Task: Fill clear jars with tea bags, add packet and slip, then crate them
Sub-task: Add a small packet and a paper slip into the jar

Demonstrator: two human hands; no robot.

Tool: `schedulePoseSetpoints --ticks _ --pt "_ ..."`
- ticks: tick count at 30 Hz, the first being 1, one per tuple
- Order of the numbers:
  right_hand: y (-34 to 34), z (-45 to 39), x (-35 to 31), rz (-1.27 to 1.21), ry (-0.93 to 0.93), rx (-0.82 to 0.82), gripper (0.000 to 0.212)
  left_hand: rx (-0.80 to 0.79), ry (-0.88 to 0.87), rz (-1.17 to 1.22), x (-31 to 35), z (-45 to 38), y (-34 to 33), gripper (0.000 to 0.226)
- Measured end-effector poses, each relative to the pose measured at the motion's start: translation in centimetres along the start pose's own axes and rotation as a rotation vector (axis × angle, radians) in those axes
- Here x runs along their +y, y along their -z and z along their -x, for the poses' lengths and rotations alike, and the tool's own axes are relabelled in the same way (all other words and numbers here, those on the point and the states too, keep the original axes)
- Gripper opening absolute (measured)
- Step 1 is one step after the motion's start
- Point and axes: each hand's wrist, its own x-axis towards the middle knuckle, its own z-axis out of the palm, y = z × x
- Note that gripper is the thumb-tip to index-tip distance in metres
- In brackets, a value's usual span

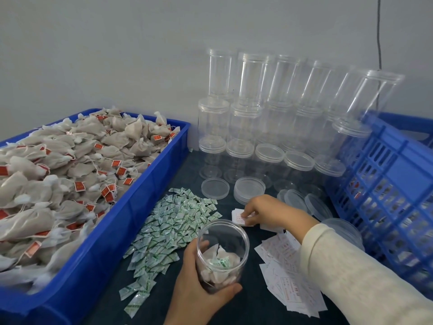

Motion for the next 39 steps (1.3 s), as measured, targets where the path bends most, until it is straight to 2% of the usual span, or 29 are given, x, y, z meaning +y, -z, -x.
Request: schedulePoseSetpoints --ticks 14,18,21,27,34,39 --pt "0.1 0.1 -0.2 0.050 0.033 0.022 0.033 -0.031 0.031 0.066 0.0 0.0 0.0 0.101" --pt "-0.2 0.2 -0.8 0.143 0.028 0.040 0.037 -0.017 0.035 0.036 0.2 0.0 0.0 0.103" --pt "-0.4 0.3 -1.2 0.196 0.028 0.051 0.033 -0.014 0.042 0.023 0.2 -0.1 0.0 0.104" --pt "0.5 0.7 -1.4 0.158 0.038 -0.029 0.025 -0.022 0.037 0.009 0.3 -0.1 0.1 0.103" --pt "-0.3 0.5 -2.3 0.402 0.024 0.064 0.020 -0.028 0.015 0.027 0.5 0.0 0.1 0.098" --pt "-1.2 0.4 -2.2 0.351 0.025 0.124 0.018 -0.027 0.014 0.029 0.8 0.0 0.1 0.097"
